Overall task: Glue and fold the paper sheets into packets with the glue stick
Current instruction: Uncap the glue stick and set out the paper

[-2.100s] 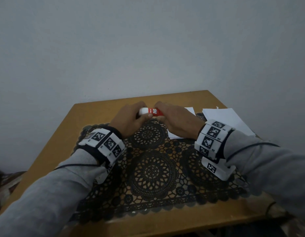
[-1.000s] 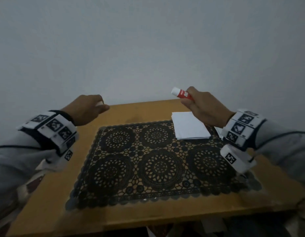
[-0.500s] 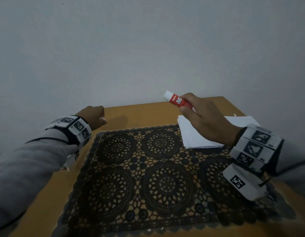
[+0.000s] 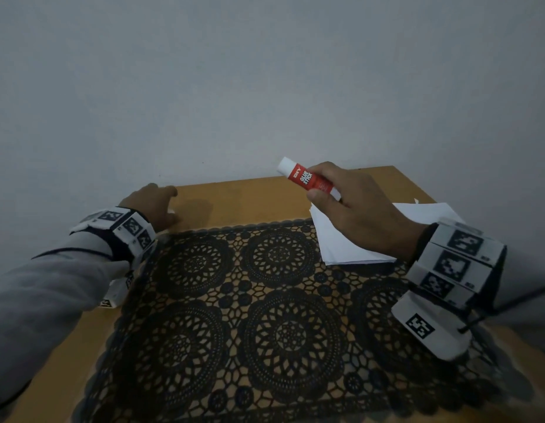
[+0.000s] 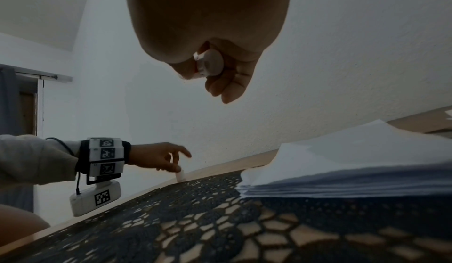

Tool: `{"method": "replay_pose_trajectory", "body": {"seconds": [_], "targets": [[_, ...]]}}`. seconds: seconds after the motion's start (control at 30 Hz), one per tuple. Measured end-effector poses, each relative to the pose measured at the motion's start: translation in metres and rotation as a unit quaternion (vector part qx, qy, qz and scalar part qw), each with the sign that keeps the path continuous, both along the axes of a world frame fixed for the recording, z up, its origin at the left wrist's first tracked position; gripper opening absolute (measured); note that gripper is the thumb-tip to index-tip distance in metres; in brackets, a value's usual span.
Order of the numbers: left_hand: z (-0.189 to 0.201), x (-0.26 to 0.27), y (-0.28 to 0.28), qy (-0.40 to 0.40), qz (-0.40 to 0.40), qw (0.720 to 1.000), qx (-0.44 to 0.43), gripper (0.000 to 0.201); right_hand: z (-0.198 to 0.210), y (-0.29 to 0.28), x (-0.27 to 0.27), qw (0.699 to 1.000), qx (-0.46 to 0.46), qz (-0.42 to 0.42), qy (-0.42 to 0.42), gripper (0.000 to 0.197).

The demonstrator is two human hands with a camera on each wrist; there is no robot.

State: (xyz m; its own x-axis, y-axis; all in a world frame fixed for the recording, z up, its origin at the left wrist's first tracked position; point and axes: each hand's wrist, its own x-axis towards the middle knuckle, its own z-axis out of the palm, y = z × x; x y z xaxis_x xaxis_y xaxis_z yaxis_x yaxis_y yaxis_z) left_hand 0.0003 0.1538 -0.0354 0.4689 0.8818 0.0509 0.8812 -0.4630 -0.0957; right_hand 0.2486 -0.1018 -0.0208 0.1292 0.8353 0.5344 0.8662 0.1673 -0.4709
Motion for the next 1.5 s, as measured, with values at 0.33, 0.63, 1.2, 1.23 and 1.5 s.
{"method": "replay_pose_trajectory", "body": {"seconds": [0.33,0.63,1.2,1.23,1.5], "targets": [[0.046,0.043,-0.199,-0.558,-0.212,0.714,-0.365,0.037,0.009,-0.037,-0.032,0.997,0.013,0.058,0.053,0.025],[0.045,0.051,-0.246,-0.668,-0.192,0.626,-0.354,0.026,0.012,-0.074,-0.049,0.993,0.014,0.051,0.105,0.033],[0.033,0.057,-0.233,-0.722,-0.16,0.594,-0.317,0.026,0.002,-0.064,-0.048,0.982,0.002,0.04,0.186,0.02],[0.032,0.057,-0.231,-0.72,-0.169,0.599,-0.307,0.026,0.002,-0.063,-0.049,0.976,-0.016,0.059,0.207,0.02],[0.024,0.054,-0.225,-0.708,-0.179,0.62,-0.286,0.011,-0.003,-0.064,-0.053,0.928,-0.074,0.101,0.352,0.019]]}}
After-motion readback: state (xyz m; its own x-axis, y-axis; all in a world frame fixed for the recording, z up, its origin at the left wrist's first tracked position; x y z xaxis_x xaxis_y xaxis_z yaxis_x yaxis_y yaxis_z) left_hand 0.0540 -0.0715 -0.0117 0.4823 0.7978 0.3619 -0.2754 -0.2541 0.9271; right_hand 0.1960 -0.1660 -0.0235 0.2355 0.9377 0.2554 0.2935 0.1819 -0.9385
